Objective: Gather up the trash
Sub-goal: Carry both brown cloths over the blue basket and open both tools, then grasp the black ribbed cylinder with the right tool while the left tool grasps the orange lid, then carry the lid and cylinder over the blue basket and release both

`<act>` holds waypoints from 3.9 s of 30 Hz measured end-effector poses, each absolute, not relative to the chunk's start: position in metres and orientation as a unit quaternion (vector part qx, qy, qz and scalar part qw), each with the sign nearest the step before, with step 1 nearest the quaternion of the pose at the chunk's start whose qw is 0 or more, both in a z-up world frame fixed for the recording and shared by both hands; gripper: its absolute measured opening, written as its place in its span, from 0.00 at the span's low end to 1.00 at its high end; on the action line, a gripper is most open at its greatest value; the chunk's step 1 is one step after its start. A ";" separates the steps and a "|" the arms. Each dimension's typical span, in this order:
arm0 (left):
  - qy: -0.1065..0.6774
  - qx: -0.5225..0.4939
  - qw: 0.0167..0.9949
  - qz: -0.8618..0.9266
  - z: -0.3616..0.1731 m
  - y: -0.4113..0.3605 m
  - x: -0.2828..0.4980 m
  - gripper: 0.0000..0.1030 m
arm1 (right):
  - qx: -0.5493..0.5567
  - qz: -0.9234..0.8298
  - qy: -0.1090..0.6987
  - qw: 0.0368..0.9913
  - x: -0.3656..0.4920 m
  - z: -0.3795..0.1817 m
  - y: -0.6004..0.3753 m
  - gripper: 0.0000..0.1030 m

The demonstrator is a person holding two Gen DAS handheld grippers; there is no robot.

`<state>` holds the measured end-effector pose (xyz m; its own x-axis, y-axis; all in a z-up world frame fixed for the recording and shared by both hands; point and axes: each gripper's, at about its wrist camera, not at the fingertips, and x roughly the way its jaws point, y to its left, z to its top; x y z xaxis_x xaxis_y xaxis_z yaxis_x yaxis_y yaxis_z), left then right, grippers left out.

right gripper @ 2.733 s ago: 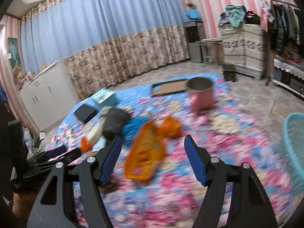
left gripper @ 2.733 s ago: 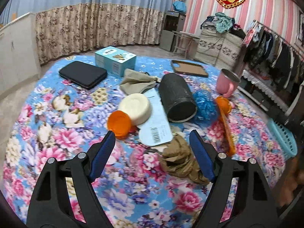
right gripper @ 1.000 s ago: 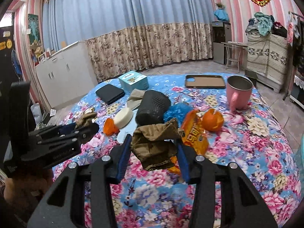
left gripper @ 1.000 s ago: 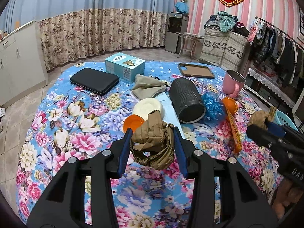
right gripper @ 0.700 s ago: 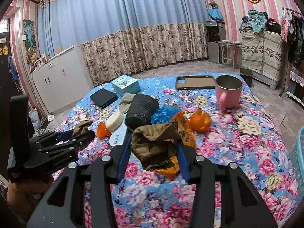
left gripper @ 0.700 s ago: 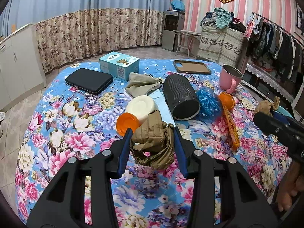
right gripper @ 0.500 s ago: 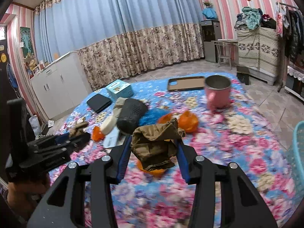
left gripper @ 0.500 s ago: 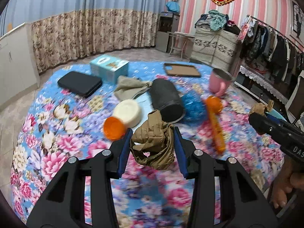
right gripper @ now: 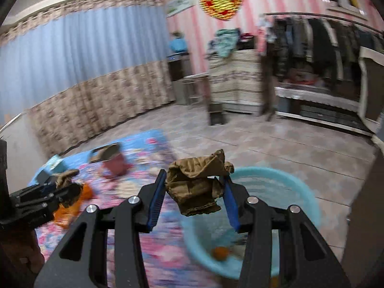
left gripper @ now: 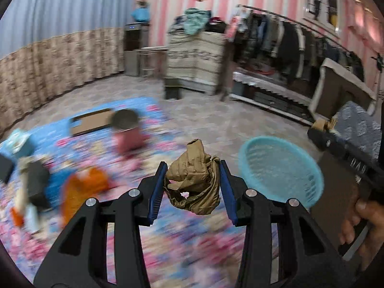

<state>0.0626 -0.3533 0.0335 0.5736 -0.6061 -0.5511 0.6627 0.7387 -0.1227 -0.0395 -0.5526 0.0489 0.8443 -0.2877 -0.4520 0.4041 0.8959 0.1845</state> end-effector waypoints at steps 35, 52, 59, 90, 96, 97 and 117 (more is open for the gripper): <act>0.251 0.070 0.938 -0.229 0.070 -0.232 0.135 0.78 | 0.160 -0.134 0.224 0.952 0.029 0.035 -0.511 0.65; 0.317 -0.008 0.948 -0.035 -0.005 0.015 0.196 0.79 | 0.073 0.070 0.281 0.954 0.174 0.024 -0.200 0.67; 0.329 0.011 0.942 -0.064 -0.021 0.002 0.207 0.83 | 0.005 0.044 0.371 0.928 0.225 -0.031 -0.157 0.65; 0.292 0.024 0.928 -0.231 0.021 -0.144 0.146 0.38 | 0.098 -0.100 0.218 0.966 0.048 0.052 -0.400 0.57; 0.311 0.007 0.884 -0.350 0.028 -0.315 0.124 0.38 | 0.139 -0.227 0.212 0.940 -0.031 0.058 -0.523 0.57; 0.317 0.009 0.875 -0.367 0.027 -0.343 0.119 0.38 | 0.140 -0.239 0.213 0.937 -0.040 0.059 -0.535 0.56; 0.385 0.128 0.808 -0.427 -0.043 -0.554 0.065 0.90 | 0.177 -0.252 0.228 0.924 -0.096 -0.001 -0.658 0.55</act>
<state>0.0648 -0.5543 -0.0434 0.3395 -0.5921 -0.7309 0.7885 0.6028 -0.1221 -0.0955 -0.6578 -0.0014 0.7690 -0.3842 -0.5110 0.5457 0.8109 0.2116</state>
